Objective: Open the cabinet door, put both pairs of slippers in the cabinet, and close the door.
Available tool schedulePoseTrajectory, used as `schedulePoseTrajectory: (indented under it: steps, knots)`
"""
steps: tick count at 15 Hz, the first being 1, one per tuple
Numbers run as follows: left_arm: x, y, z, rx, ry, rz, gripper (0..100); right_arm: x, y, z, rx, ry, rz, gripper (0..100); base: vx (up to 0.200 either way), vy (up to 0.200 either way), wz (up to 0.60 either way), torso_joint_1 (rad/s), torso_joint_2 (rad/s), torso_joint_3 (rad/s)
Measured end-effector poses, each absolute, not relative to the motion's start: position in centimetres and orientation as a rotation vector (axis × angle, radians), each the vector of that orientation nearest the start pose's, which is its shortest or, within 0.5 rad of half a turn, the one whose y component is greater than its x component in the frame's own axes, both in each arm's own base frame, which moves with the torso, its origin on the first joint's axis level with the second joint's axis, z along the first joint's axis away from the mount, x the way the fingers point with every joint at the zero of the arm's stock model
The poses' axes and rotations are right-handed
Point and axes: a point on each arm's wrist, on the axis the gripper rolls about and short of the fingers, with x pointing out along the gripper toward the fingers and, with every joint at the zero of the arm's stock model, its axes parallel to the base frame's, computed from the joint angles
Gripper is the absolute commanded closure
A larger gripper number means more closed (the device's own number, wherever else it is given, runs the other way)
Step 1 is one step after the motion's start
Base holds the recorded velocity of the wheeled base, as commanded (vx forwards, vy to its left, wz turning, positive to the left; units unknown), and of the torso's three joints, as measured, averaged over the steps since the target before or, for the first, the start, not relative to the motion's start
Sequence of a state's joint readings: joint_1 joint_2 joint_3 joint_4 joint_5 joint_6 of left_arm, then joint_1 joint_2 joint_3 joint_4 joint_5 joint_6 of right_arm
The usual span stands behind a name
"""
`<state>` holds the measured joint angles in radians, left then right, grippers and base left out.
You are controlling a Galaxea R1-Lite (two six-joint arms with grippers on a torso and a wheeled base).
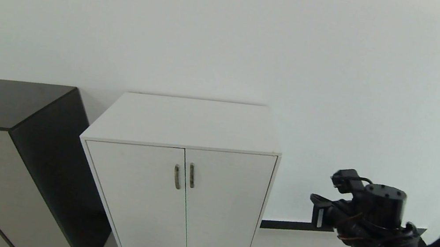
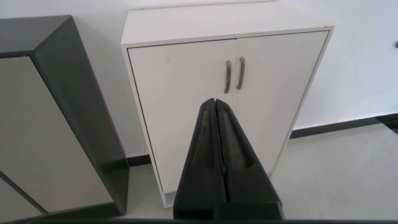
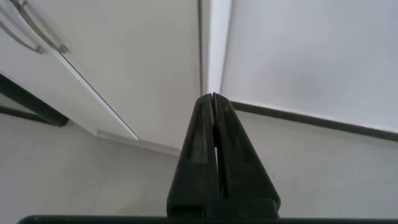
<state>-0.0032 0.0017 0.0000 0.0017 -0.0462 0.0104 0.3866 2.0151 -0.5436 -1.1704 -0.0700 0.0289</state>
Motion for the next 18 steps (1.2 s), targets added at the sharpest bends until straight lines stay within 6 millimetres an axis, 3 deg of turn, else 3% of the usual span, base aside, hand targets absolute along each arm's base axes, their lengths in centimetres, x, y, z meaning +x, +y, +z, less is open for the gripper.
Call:
schedulePoseTrajectory:
  steps: [2, 6, 13, 18]
  knots:
    - [-2.3, -0.1, 7.5, 0.011, 0.003, -0.049, 100, 26.6, 8.9, 7.7, -0.042, 0.333, 0.246, 100, 0.000, 0.000, 0.00, 0.000, 0.00, 0.000]
    - [-2.3, -0.1, 7.5, 0.011, 0.003, -0.050, 100, 20.5, 5.2, 8.4, -0.091, 0.362, 0.119, 100, 0.000, 0.000, 0.00, 0.000, 0.00, 0.000]
    - [-2.3, -0.1, 7.5, 0.011, 0.003, -0.049, 100, 13.2, 2.7, 9.0, -0.104, 0.493, 0.079, 100, 0.000, 0.000, 0.00, 0.000, 0.00, 0.000]
    - [-2.3, -0.1, 7.5, 0.012, 0.003, -0.049, 100, 6.2, 1.3, 8.9, -0.091, 0.572, 0.171, 100, 0.000, 0.000, 0.00, 0.000, 0.00, 0.000]
